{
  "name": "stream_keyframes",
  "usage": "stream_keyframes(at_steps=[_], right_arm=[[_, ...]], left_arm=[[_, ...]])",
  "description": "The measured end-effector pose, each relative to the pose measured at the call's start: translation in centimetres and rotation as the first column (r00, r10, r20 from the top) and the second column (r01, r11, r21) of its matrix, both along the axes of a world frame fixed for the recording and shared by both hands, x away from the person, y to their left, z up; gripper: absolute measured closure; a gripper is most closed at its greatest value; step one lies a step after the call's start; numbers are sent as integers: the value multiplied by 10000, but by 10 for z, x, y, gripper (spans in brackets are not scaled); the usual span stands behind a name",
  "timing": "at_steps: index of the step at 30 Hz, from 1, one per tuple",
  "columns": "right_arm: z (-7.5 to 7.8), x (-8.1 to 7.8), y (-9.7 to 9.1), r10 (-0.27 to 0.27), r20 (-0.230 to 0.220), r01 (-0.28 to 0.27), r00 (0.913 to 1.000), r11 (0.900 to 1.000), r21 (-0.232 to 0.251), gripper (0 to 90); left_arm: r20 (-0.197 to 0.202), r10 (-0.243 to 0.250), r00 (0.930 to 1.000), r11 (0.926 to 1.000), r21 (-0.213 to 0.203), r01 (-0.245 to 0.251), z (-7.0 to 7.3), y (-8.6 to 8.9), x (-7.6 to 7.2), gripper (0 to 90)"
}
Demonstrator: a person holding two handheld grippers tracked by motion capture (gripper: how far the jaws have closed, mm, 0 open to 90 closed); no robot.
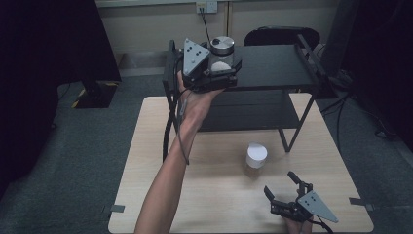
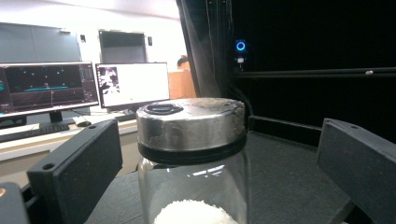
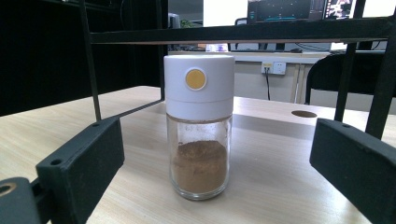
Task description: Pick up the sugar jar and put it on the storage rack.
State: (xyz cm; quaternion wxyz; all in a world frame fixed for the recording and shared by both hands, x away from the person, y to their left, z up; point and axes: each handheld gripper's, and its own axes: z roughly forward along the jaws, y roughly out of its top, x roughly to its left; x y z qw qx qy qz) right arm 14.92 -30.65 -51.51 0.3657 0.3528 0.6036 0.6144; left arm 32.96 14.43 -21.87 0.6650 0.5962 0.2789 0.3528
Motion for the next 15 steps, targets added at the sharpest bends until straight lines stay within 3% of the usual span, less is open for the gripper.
stream_keyframes(at_steps=[6, 15], right_arm=[[0, 0, 0, -15, 1, 15, 10000, 10000, 3, 17], [1, -2, 4, -267, -30, 267, 9996, 9996, -4, 20]], left_arm=[[21, -32, 10000, 10000, -83, 32, -6, 5, -11, 0], [-283, -65, 9996, 9968, -799, 42, -16, 20, -20, 0]])
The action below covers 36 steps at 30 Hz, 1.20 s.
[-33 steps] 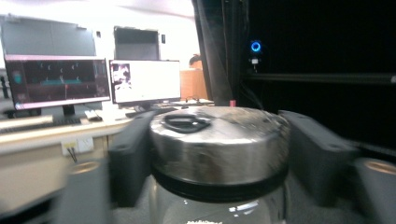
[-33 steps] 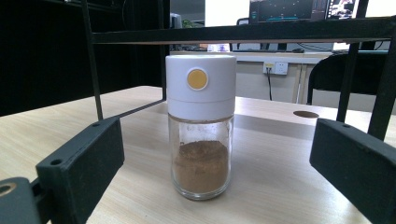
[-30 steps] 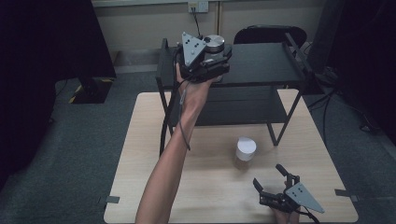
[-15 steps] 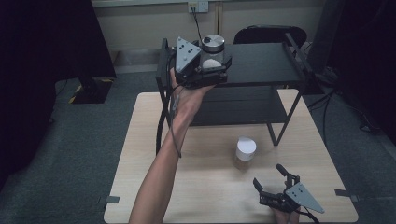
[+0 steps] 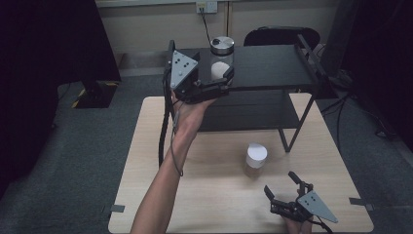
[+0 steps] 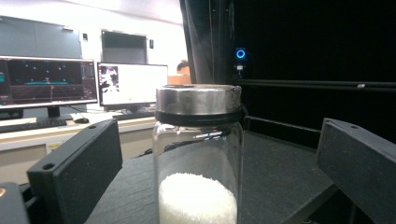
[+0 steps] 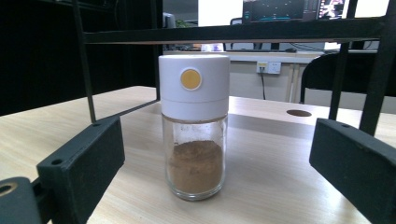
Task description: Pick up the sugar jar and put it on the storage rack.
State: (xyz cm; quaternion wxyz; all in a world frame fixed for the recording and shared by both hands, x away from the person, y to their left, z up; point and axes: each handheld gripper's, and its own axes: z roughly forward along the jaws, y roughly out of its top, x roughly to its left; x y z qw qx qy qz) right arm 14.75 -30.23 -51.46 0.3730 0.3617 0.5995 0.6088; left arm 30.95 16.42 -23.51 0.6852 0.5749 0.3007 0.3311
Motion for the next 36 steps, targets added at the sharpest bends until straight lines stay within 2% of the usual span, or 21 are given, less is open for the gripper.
stream_keyframes(at_steps=[3, 5, 7, 10, 12, 15, 18, 19, 21, 22, 25, 27, 29, 32, 36], right_arm=[[0, 1, 0, 17, -9, -17, 10000, 10000, -7, 20], [-1, 0, 0, 5, 35, -5, 10000, 10000, -6, 20], [0, 0, 1, -54, 17, 54, 10000, 10000, -3, 20], [0, 0, 1, -68, 27, 68, 10000, 10000, 1, 20], [0, 0, 1, -47, 16, 47, 10000, 10000, 0, 20], [0, 0, 1, -42, 31, 42, 10000, 10000, -3, 19], [-1, 0, 0, -26, 35, 26, 10000, 10000, -3, 19], [-1, 0, 0, -27, 36, 27, 10000, 10000, -3, 19], [-1, 0, 1, -55, 33, 55, 10000, 10000, -2, 19], [-1, -1, 1, -62, 36, 62, 10000, 10000, -4, 19], [-1, -1, 1, -58, 34, 58, 10000, 10000, 2, 19], [-1, 0, 1, -54, 34, 54, 10000, 10000, -2, 19], [-1, 0, 1, -47, 32, 47, 10000, 10000, -4, 19], [0, 0, 1, -49, 32, 49, 10000, 10000, -3, 19], [-1, 0, 1, -45, 37, 45, 10000, 10000, -5, 19]], left_arm=[[283, 59, 9996, 9998, 186, -65, -6, 4, -10, 0], [331, -18, 9994, 10000, 57, 16, -10, 6, -15, 0], [477, 93, 9988, 9996, 279, -106, -11, 6, -20, 0], [320, -80, 9995, 9997, 250, 72, -12, 10, -25, 0], [458, -128, 9989, 9999, 38, 127, -18, 11, -32, 0], [663, -166, 9977, 9998, 149, 156, -24, 10, -42, 0], [367, -496, 9981, 9986, -169, 503, -28, 12, -52, 0], [442, -565, 9974, 9982, -171, 573, -31, 13, -56, 0], [480, -311, 9984, 9995, 67, 308, -33, 9, -67, 1], [535, -361, 9979, 9993, 157, 353, -36, 9, -70, 0], [649, -528, 9965, 9986, 18, 528, -48, 12, -80, 0], [687, -455, 9966, 9984, -315, 478, -59, 13, -86, 1], [513, -161, 9986, 9993, -322, 178, -63, 10, -100, 2], [814, -281, 9963, 9989, -364, 312, -77, 10, -115, 6], [701, -580, 9958, 9963, -598, 623, -92, 13, -130, 3]])
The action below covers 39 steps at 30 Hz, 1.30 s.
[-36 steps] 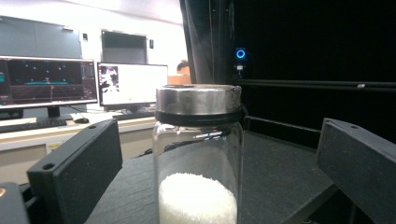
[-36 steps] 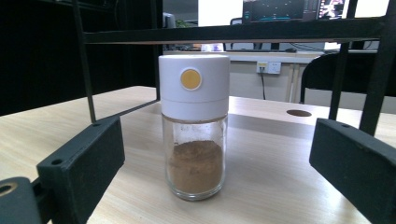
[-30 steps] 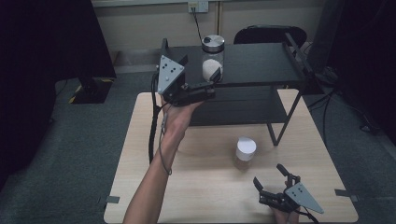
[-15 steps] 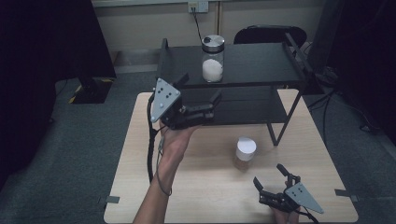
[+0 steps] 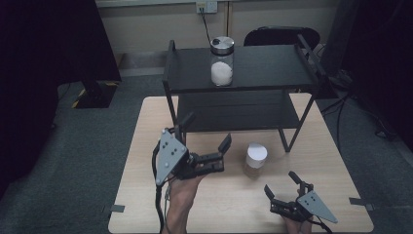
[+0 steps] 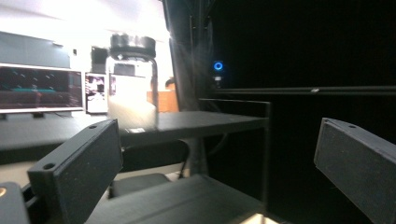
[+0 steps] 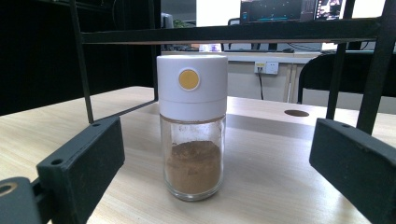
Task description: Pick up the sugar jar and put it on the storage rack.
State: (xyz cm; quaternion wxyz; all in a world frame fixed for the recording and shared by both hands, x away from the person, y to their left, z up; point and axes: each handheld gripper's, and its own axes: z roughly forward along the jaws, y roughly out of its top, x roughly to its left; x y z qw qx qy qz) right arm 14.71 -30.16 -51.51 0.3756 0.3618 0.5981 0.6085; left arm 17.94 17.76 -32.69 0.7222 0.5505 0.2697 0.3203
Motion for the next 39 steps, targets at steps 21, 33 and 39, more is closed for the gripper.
stream_keyframes(at_steps=[21, 33, 39], right_arm=[[0, 0, 0, 15, -5, -15, 10000, 10000, 3, 20], [0, 0, -1, 46, -1, -46, 10000, 10000, 3, 19], [0, 0, -1, 41, 0, -41, 10000, 10000, 1, 19]], left_arm=[[-853, 967, 9916, 9941, 580, -919, -95, 0, -45, 3], [-1711, 1498, 9738, 9868, 868, -1366, -159, -5, -27, 5], [-1797, 1524, 9718, 9842, 1169, -1328, -172, -6, -23, 3]])
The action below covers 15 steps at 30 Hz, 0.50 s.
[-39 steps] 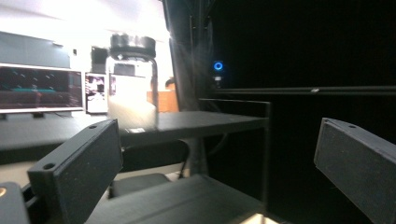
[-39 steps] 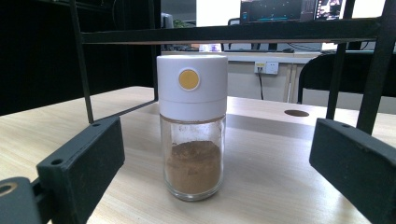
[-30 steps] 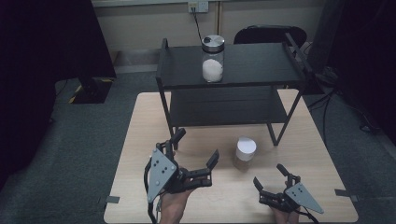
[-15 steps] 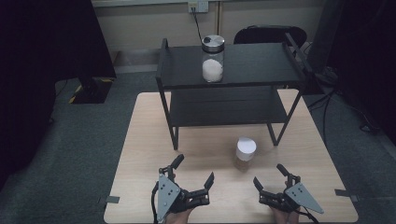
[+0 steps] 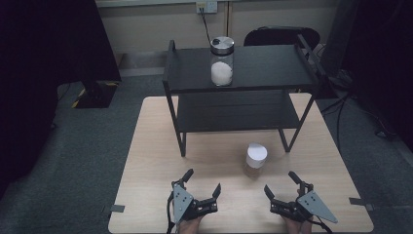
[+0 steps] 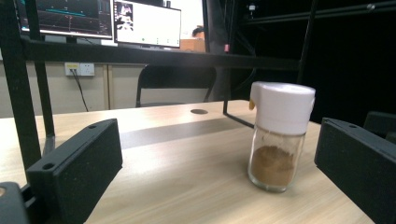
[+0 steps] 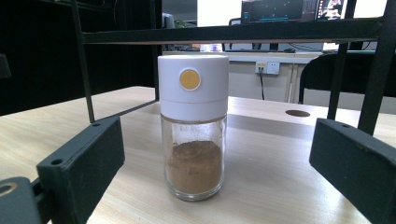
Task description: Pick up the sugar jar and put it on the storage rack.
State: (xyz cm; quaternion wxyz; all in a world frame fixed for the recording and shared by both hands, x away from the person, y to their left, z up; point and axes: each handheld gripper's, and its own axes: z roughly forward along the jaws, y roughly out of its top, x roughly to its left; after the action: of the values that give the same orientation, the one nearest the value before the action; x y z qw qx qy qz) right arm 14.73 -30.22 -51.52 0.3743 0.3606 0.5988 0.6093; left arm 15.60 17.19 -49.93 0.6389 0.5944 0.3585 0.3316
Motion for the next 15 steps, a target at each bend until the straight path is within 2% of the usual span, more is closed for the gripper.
stream_keyframes(at_steps=[3, 5, 7, 10, 13, 15], right_arm=[[0, 0, 0, -1, 0, 1, 10000, 10000, 0, 19], [0, 0, 0, 0, 2, 0, 10000, 10000, 0, 19], [0, 0, 0, 0, 1, 0, 10000, 10000, 0, 19], [0, 0, 0, -2, -2, 2, 10000, 10000, 2, 19], [0, 0, 0, -3, 1, 3, 10000, 10000, 1, 19], [0, 0, 0, -2, 4, 2, 10000, 10000, -2, 19]], left_arm=[[-132, 45, 9999, 10000, 57, -44, -4, 0, 3, 3], [-272, 126, 9996, 9995, 309, -118, -3, -1, 6, 1], [-284, 44, 9996, 9999, 152, -40, -7, 1, 8, 2], [-398, 68, 9992, 9996, 274, -57, -8, 1, 9, 1], [-410, 142, 9991, 9993, 357, -127, -11, -1, 8, 2], [-272, 178, 9995, 9993, 328, -169, -14, -1, 7, 3]])
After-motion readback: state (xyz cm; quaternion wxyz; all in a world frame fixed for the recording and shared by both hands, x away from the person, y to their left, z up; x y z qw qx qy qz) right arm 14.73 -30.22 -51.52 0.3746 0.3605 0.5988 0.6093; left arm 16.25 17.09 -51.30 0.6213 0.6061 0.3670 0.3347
